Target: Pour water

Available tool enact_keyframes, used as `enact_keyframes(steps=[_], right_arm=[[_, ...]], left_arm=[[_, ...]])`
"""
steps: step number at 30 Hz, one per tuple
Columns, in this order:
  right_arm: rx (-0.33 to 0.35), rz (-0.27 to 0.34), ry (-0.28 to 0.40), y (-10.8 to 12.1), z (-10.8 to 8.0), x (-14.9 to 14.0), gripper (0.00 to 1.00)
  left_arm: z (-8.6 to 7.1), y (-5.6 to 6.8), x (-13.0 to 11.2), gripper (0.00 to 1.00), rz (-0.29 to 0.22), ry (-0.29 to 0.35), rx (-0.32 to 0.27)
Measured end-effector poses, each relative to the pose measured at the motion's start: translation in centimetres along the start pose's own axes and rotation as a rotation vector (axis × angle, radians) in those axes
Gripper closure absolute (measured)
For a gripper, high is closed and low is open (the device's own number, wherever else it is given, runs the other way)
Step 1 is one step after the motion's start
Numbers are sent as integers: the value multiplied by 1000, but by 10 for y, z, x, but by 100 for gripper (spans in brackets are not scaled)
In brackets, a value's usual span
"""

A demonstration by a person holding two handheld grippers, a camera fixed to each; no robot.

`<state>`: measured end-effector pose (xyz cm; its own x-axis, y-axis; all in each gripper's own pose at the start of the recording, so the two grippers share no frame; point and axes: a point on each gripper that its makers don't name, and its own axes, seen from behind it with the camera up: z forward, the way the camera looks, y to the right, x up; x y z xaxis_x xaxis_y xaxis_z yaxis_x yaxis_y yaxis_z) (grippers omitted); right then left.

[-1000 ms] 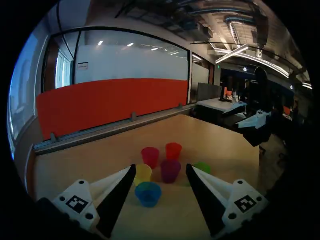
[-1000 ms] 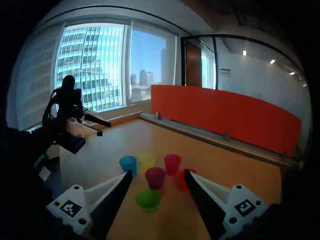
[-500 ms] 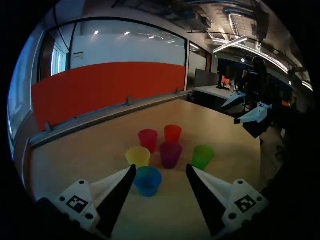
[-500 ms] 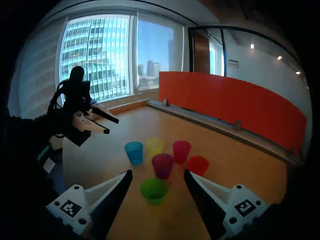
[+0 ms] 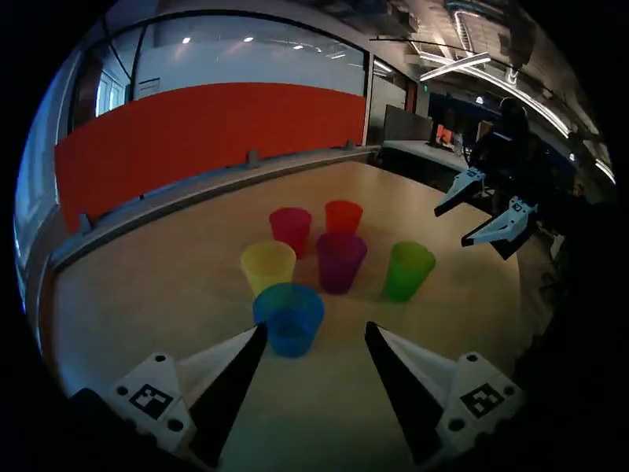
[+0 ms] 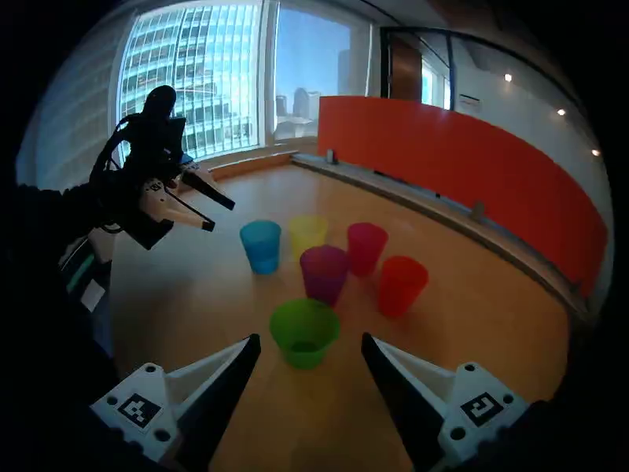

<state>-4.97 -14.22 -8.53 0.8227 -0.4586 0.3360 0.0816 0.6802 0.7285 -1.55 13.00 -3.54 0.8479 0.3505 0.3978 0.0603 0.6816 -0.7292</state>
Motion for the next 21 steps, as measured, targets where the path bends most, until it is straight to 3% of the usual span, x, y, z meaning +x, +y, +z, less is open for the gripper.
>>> enact_keyframes(steps=[9,21], right_arm=[[13,12,-35,-1,16,-18,0],[36,15,-71,-3,38,-35,0]], left_arm=[[18,-10,-27,7,-2,-75,15],[46,-24,-36,7,-13,-136,25]])
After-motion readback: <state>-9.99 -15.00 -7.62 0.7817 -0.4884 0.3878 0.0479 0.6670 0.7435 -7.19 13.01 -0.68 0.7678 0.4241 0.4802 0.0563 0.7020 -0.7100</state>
